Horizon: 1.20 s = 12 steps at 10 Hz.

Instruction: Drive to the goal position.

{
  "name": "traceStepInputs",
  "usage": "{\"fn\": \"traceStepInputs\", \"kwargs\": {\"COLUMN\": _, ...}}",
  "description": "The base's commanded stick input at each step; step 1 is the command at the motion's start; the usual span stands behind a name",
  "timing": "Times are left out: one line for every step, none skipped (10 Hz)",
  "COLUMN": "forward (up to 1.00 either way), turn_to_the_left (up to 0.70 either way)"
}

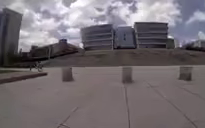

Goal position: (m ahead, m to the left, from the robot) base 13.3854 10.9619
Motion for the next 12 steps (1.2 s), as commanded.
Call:
{"fn": "traceStepInputs", "kwargs": {"forward": 0.70, "turn_to_the_left": 0.00}}
{"fn": "traceStepInputs", "kwargs": {"forward": 0.70, "turn_to_the_left": 0.00}}
{"fn": "traceStepInputs", "kwargs": {"forward": 0.70, "turn_to_the_left": 0.00}}
{"fn": "traceStepInputs", "kwargs": {"forward": 0.70, "turn_to_the_left": 0.00}}
{"fn": "traceStepInputs", "kwargs": {"forward": 0.70, "turn_to_the_left": 0.00}}
{"fn": "traceStepInputs", "kwargs": {"forward": 0.70, "turn_to_the_left": 0.00}}
{"fn": "traceStepInputs", "kwargs": {"forward": 0.70, "turn_to_the_left": 0.00}}
{"fn": "traceStepInputs", "kwargs": {"forward": 0.70, "turn_to_the_left": 0.00}}
{"fn": "traceStepInputs", "kwargs": {"forward": 0.70, "turn_to_the_left": 0.00}}
{"fn": "traceStepInputs", "kwargs": {"forward": 0.70, "turn_to_the_left": 0.00}}
{"fn": "traceStepInputs", "kwargs": {"forward": 0.70, "turn_to_the_left": 0.00}}
{"fn": "traceStepInputs", "kwargs": {"forward": 0.70, "turn_to_the_left": 0.00}}
